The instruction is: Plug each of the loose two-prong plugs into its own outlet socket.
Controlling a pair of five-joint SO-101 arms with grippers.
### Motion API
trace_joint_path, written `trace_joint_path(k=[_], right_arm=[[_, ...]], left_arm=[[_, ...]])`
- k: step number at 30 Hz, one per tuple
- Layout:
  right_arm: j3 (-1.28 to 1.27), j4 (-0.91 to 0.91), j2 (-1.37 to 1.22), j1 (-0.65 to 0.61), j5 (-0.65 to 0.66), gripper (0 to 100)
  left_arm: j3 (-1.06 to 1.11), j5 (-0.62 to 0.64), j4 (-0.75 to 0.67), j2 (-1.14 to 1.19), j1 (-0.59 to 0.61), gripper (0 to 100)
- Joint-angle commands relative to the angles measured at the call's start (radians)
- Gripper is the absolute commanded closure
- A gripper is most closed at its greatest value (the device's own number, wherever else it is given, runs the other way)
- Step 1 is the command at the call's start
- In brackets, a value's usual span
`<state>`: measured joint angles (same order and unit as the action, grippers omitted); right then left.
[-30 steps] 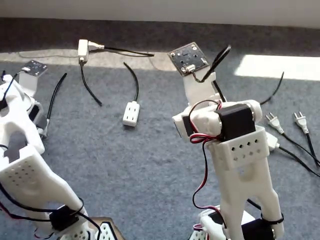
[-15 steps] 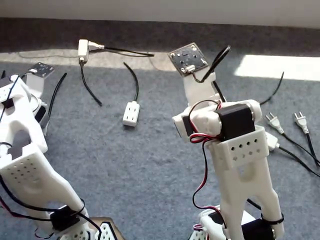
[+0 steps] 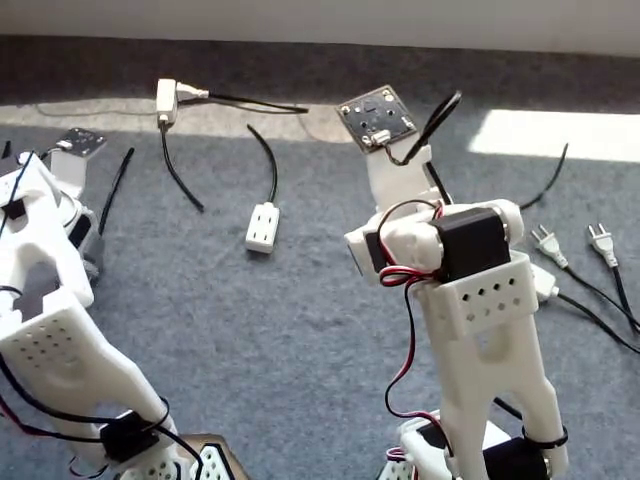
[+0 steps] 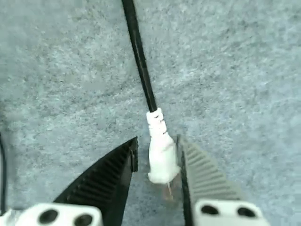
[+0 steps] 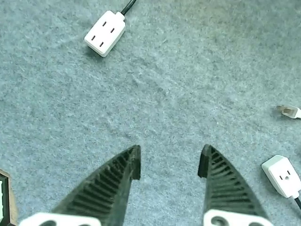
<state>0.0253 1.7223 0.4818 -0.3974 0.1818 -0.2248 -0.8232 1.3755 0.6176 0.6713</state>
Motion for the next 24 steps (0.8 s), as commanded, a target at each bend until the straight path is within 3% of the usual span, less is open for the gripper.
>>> trace_joint_path(k=[1, 11, 16, 24], right_arm=[[0.004, 0.036, 0.025, 0.012, 0.003, 79.3], [0.004, 0.036, 0.025, 0.012, 0.003, 79.3], [0.004, 0.036, 0.025, 0.012, 0.003, 79.3], [0.004, 0.038, 0.025, 0.012, 0.003, 79.3]], left_arm=[[0.022, 0.044, 0.015, -0.007, 0.033, 81], [0.028, 0.044, 0.018, -0.004, 0.039, 83], [0.022, 0.044, 0.021, -0.004, 0.007, 92], [0.022, 0.046, 0.06, 0.002, -0.041, 99]])
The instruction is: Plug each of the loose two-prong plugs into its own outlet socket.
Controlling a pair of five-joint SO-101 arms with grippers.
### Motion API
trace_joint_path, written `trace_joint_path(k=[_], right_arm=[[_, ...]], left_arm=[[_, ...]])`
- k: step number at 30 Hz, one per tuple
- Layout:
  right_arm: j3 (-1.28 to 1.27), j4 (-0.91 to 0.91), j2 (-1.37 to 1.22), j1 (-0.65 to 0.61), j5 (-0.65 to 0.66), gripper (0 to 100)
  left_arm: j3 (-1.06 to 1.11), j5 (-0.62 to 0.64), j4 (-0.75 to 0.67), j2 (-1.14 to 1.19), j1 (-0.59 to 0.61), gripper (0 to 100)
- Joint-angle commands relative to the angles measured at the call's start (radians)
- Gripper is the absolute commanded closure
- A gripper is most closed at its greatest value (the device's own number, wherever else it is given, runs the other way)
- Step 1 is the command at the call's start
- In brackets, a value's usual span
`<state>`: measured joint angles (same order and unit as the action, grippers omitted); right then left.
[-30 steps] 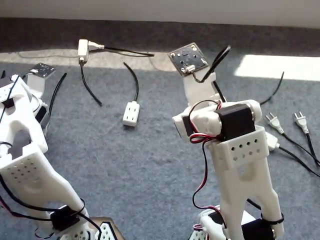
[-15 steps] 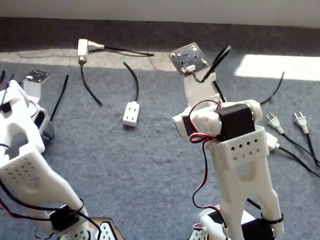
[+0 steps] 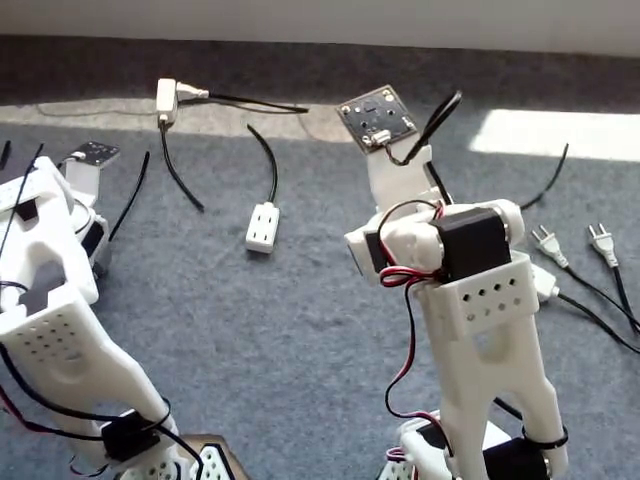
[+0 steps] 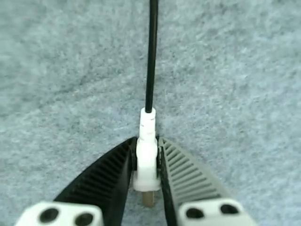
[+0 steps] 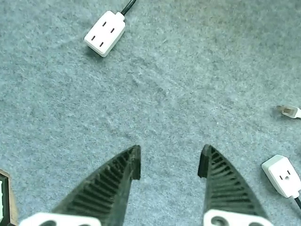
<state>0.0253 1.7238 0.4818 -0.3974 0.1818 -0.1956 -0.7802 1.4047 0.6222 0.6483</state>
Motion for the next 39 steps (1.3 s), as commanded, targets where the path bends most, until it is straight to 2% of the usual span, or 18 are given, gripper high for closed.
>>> trace_joint_path(k=[1, 5, 7, 11, 14, 23, 27, 31, 35, 39], right_arm=[[0.004, 0.036, 0.025, 0.012, 0.003, 79.3], [0.004, 0.036, 0.025, 0.012, 0.003, 79.3], [0.004, 0.036, 0.025, 0.012, 0.003, 79.3], [0.005, 0.035, 0.025, 0.007, 0.005, 79.3], [0.008, 0.03, 0.025, 0.007, 0.003, 79.3], [0.013, -0.025, 0.025, 0.007, 0.009, 79.3], [0.01, -0.079, 0.025, 0.007, 0.006, 79.3], [0.004, -0.134, 0.024, 0.007, 0.003, 79.3], [0.002, -0.142, 0.016, 0.005, 0.003, 79.3], [-0.008, -0.14, 0.016, 0.005, 0.002, 79.3]], left_arm=[[-0.007, 0.002, 0.035, -0.007, -0.019, 99], [-0.047, 0.008, 0.044, -0.012, -0.028, 99], [-0.119, 0.026, 0.1, -0.012, -0.047, 99], [-0.331, 0.175, 0.264, -0.012, -0.104, 99], [-0.486, 0.262, 0.336, -0.012, -0.16, 99], [-0.862, 0.511, 0.354, -0.114, -0.369, 99], [-0.969, 0.735, 0.348, -0.199, -0.429, 99], [-1.044, 0.979, 0.348, -0.222, -0.432, 99], [-1.05, 1.197, 0.354, -0.222, -0.433, 99], [-1.055, 1.395, 0.358, -0.232, -0.499, 99]])
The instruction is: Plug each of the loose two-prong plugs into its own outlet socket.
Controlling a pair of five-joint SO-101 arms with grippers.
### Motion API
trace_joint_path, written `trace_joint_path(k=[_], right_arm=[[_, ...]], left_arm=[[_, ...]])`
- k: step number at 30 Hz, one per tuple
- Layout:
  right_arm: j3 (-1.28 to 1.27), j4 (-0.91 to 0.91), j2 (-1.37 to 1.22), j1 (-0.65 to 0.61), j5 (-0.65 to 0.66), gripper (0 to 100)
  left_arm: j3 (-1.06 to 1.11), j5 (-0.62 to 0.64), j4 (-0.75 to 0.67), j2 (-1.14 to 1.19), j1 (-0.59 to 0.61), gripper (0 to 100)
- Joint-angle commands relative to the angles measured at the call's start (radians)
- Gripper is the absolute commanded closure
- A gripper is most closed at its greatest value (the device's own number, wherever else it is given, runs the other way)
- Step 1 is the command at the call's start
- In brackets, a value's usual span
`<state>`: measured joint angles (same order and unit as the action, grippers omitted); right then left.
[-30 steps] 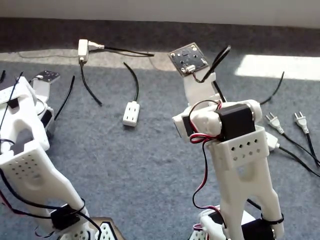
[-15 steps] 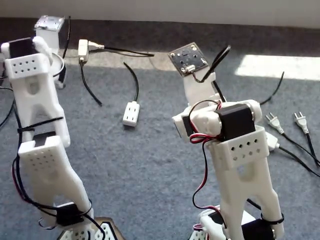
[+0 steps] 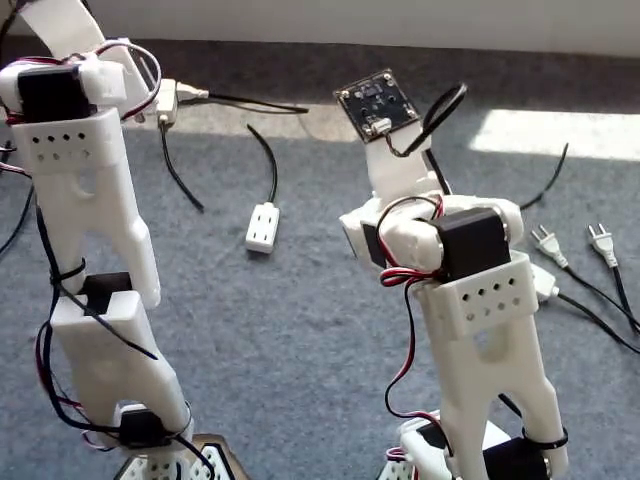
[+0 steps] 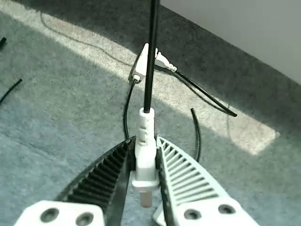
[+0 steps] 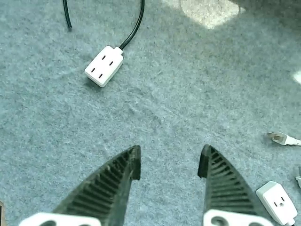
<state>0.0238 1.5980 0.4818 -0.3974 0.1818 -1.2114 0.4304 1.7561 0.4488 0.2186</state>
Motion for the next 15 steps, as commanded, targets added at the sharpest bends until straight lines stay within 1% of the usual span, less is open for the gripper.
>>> trace_joint_path(k=[1, 6, 8, 12, 15], right_arm=[[-0.025, -0.018, 0.019, 0.005, 0.002, 79.3], [-0.131, -0.062, 0.025, -0.062, 0.002, 79.3], [-0.157, -0.087, 0.025, -0.081, 0.002, 79.3], [-0.177, -0.108, 0.025, -0.084, 0.002, 79.3], [-0.197, -0.125, 0.025, -0.084, 0.002, 79.3]], left_arm=[[-0.042, 0.193, 0.006, -0.059, -0.094, 99], [-0.038, 0.195, 0.006, -0.061, -0.222, 99], [-0.033, 0.195, 0.015, -0.09, -0.243, 99], [0.074, 0.192, 0.015, -0.275, -0.251, 99], [0.254, 0.163, 0.012, -0.478, -0.252, 99]])
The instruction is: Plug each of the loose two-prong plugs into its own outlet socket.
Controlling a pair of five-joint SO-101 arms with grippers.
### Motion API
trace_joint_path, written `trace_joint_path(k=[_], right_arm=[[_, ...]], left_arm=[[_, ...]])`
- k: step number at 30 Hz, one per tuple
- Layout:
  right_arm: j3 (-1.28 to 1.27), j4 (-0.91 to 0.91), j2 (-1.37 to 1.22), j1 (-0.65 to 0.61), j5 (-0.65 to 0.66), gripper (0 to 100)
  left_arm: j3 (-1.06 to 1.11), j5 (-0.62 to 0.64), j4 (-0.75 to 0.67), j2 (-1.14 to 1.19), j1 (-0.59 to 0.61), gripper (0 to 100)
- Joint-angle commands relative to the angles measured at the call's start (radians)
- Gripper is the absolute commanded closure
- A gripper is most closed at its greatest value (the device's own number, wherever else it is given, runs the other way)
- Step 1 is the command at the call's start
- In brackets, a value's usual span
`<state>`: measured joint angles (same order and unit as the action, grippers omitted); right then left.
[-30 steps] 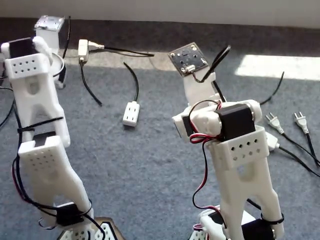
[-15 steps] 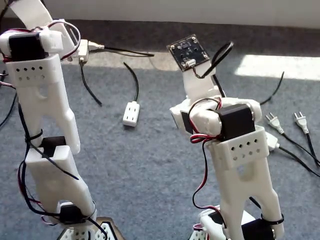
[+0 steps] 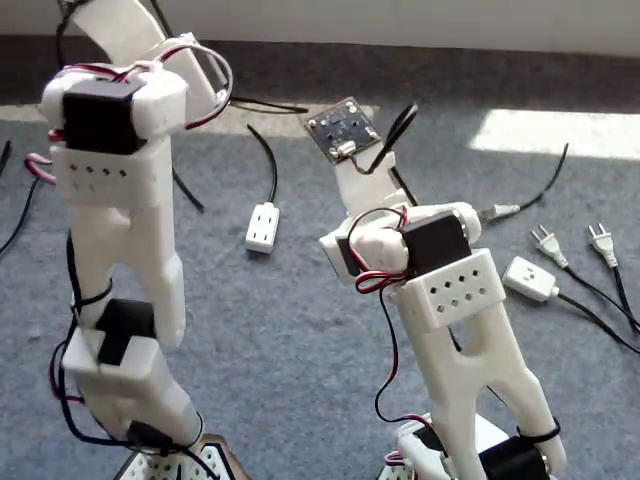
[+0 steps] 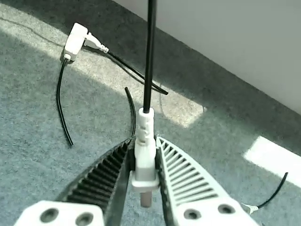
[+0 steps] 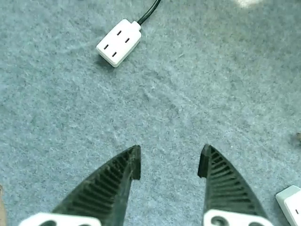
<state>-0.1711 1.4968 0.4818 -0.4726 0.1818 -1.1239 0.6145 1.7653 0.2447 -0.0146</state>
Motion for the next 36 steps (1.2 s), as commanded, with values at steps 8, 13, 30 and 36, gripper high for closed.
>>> trace_joint_path(k=[8, 13, 30, 36], right_arm=[[-0.033, -0.044, 0.025, -0.008, 0.002, 79.3], [-0.033, -0.041, 0.025, -0.008, 0.002, 79.3], [-0.025, -0.059, 0.027, -0.019, -0.023, 79.3], [-0.025, -0.105, 0.027, -0.102, -0.11, 79.3]], left_arm=[[0.796, -0.02, -0.092, -0.769, -0.013, 99], [1.339, 0.083, -0.483, -1.098, -0.012, 99], [2.569, 0.655, -1.746, -1.765, -0.024, 99], [2.609, 0.853, -1.755, -1.87, -0.156, 99]])
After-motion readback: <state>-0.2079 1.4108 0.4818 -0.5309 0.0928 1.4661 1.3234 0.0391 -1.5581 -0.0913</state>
